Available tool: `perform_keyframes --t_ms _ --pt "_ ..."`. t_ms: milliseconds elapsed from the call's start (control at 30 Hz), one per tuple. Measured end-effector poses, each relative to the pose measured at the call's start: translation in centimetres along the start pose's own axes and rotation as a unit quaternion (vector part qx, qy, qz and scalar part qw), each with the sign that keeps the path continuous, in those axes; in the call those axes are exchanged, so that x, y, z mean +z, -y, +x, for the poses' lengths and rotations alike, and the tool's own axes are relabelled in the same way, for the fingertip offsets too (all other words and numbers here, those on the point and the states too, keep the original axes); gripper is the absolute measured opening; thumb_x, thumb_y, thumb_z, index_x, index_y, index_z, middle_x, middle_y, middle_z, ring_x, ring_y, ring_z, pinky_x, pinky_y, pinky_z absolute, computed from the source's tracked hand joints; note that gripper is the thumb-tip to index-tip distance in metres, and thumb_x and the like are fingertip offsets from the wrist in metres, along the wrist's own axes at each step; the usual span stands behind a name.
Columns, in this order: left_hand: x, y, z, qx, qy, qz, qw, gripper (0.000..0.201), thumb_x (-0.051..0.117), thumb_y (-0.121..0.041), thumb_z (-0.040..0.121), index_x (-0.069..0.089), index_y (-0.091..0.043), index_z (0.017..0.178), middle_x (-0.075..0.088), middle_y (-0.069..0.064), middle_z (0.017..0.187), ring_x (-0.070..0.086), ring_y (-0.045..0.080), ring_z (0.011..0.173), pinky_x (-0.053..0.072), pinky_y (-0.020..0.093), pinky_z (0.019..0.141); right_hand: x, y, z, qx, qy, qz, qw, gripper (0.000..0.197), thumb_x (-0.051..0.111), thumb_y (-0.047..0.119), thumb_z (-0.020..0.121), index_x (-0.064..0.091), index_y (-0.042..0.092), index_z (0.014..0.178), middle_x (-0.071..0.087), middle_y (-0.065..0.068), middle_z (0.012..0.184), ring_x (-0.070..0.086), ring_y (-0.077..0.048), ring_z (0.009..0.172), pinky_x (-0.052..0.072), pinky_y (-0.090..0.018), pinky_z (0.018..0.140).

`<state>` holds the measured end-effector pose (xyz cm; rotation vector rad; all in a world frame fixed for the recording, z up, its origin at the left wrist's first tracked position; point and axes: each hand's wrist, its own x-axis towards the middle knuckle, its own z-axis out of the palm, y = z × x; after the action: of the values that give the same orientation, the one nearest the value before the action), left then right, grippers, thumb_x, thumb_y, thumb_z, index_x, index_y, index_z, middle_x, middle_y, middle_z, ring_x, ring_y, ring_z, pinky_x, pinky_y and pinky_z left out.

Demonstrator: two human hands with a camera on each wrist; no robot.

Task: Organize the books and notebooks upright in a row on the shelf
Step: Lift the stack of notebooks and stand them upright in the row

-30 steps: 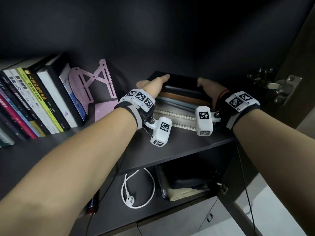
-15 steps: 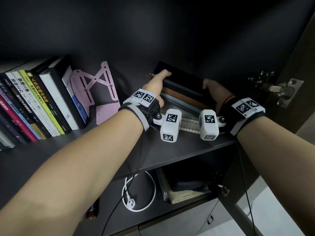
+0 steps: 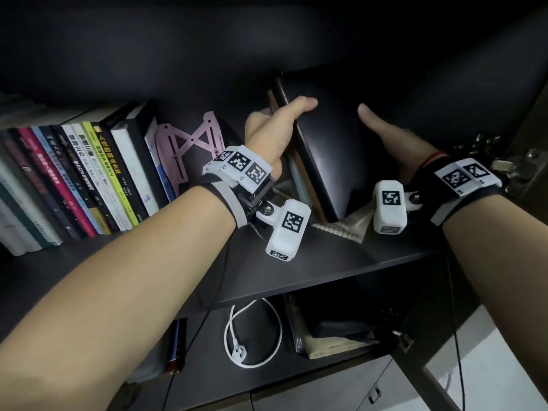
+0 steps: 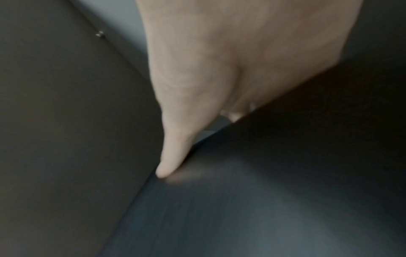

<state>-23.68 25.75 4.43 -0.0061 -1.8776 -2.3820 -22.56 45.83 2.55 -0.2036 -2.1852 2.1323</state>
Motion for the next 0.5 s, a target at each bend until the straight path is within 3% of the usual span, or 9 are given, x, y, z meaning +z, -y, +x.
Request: perform_keyframes --t_ms 33,133,200,233,333,400,500 --pt "-0.6 -0.3 0.1 -0.003 0.003 0.002 1.0 0.04 0.091 -0.031 0.068 0.059 -0.017 0.089 0.072 -0.001 0.092 0.07 0.012 0.086 0.058 0.032 0.084 0.4 0.3 -0.7 0.002 0.035 0.01 0.999 0.064 0.08 0.066 0.075 0.075 0.023 0.124 0.079 0.003 0.12 0.075 -0.016 0.111 0.054 -0.037 0.104" --pt "-2.9 -0.7 0.4 -0.025 0.036 -0.022 0.999 0.081 0.096 -0.045 0.047 0.068 -0.011 0.115 0.077 0.007 0.111 0.074 0.024 0.102 0.058 0.047 0.095 2.0 0.6 -2.3 0.04 0.122 0.053 0.99 0.038 0.071 0.052 0.088 0.082 0.021 0.107 0.081 -0.002 0.111 0.079 -0.016 0.096 0.063 -0.03 0.076" --pt "-4.7 -1.0 0.4 -0.012 0.051 -0.031 0.998 0.061 0.092 -0.04 0.063 0.072 -0.01 0.113 0.078 0.011 0.108 0.076 0.027 0.1 0.059 0.052 0.094 3.4 0.5 -3.1 0.051 0.152 0.058 0.985 0.035 0.068 0.048 0.092 0.08 0.02 0.11 0.081 -0.006 0.109 0.079 -0.02 0.093 0.064 -0.032 0.072" --pt "-5.6 -1.3 0.2 -0.009 0.057 -0.036 0.998 0.051 0.087 -0.034 0.072 0.073 -0.008 0.114 0.078 0.013 0.107 0.076 0.027 0.096 0.06 0.051 0.092 4.2 0.3 -3.1 0.05 0.164 0.062 0.983 0.034 0.068 0.046 0.093 0.078 0.019 0.112 0.081 -0.007 0.108 0.079 -0.022 0.093 0.064 -0.034 0.073" --pt "-8.7 -2.0 0.3 -0.002 0.08 -0.01 0.997 0.066 0.085 -0.029 0.08 0.061 0.001 0.134 0.075 0.017 0.116 0.075 0.031 0.102 0.06 0.05 0.092 6.6 -0.3 -2.9 0.023 0.178 0.06 0.982 0.031 0.07 0.035 0.091 0.076 0.015 0.114 0.08 -0.01 0.107 0.078 -0.025 0.096 0.062 -0.04 0.085" --pt "-11.0 -2.5 0.6 0.011 0.091 0.027 0.995 0.066 0.084 -0.028 0.082 0.059 0.003 0.134 0.073 0.019 0.12 0.073 0.032 0.108 0.059 0.047 0.095 8.9 -0.8 -2.8 -0.008 0.172 0.038 0.984 0.034 0.077 0.03 0.085 0.077 0.011 0.113 0.078 -0.016 0.114 0.076 -0.032 0.106 0.058 -0.05 0.099" --pt "-14.3 -3.1 1.1 0.033 0.087 0.077 0.993 0.033 0.068 -0.023 0.097 0.068 -0.001 0.121 0.074 0.016 0.119 0.073 0.024 0.107 0.057 0.04 0.098 12.6 -1.1 -3.0 -0.067 0.139 -0.001 0.988 0.042 0.084 0.03 0.081 0.076 0.002 0.11 0.076 -0.021 0.117 0.073 -0.038 0.111 0.052 -0.058 0.106"
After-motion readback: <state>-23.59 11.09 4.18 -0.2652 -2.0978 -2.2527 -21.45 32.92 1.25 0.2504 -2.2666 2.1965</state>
